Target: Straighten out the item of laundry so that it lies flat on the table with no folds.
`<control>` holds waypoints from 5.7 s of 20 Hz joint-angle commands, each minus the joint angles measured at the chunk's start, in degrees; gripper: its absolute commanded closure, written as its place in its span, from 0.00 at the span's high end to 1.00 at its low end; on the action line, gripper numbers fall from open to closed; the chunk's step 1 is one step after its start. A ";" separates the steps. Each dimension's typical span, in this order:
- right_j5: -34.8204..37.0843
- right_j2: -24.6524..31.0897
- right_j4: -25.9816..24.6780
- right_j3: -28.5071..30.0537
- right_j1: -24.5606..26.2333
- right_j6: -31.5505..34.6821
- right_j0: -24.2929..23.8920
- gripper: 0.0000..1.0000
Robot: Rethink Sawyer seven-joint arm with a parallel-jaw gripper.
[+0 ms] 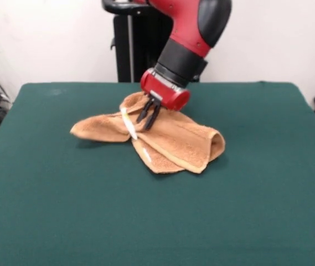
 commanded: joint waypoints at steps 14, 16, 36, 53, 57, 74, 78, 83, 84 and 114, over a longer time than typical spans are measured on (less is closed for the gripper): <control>69.53 -10.61 -5.80 -13.82 -12.58 17.94 9.26 0.00; 72.06 -11.43 -6.85 -14.96 -13.59 17.58 9.38 0.00; 77.71 29.44 34.80 10.02 -24.05 -44.42 -22.62 0.00; 76.46 33.49 46.11 8.67 -10.85 -71.51 -23.91 0.00; 64.97 29.73 57.69 5.95 -6.79 -81.00 -18.68 0.00; 61.75 8.13 91.13 -6.23 5.57 -89.95 8.60 0.00; 62.63 5.78 91.05 -6.26 5.56 -86.92 11.42 0.00; 58.51 1.80 86.53 -3.11 -0.19 -76.73 16.63 0.00; 56.58 0.53 84.65 -2.73 -1.47 -74.26 17.71 0.00; 46.34 -14.07 88.13 -6.44 5.81 -78.42 28.50 0.00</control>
